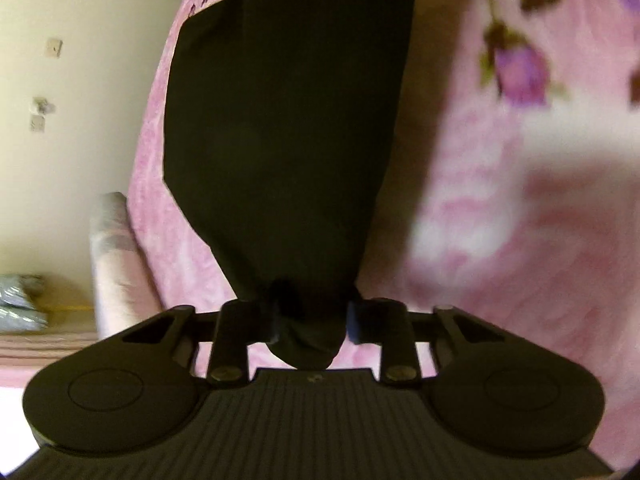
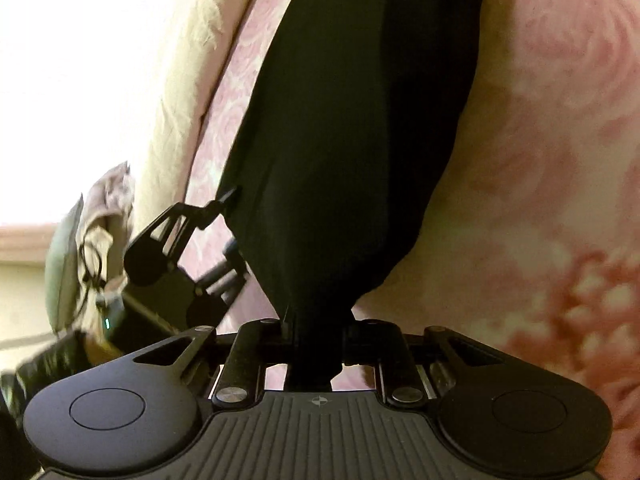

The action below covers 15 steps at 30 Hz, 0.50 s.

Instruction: Fold clothes

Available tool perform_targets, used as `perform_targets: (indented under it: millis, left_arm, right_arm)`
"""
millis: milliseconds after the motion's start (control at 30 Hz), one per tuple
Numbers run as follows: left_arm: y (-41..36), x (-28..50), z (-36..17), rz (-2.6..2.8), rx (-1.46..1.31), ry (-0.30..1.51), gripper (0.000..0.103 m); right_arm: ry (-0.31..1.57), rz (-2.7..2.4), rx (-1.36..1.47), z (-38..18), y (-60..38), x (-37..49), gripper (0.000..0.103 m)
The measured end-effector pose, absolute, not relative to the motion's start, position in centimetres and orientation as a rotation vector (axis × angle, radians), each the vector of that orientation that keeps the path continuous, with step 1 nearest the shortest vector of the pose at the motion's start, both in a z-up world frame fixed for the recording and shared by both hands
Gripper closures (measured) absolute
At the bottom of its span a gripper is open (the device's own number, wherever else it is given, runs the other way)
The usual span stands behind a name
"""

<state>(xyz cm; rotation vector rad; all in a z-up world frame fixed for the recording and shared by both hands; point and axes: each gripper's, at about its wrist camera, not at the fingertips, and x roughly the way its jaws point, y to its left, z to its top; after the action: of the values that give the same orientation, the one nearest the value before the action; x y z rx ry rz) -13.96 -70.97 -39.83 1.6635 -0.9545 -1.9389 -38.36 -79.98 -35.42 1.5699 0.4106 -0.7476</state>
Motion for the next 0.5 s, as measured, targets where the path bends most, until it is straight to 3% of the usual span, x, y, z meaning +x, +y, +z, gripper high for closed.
perform_targets:
  millis: [133, 400, 500]
  left_arm:
    - [-69.2, -16.1, -37.2, -1.989, 1.641, -0.771, 0.096]
    - [-59.7, -24.7, -33.8, -2.206, 1.542, -0.367, 0.098]
    - [-58.1, -27.1, -34.4, -2.240, 1.569, -0.232, 0.099]
  right_arm:
    - [0.517, -0.692, 1.504, -34.4, -80.7, -40.5, 0.088]
    - [0.825, -0.750, 1.378, -32.4, -79.1, -48.7, 0.087]
    - [0.858, -0.873, 1.360, -32.6, -78.4, -51.2, 0.074]
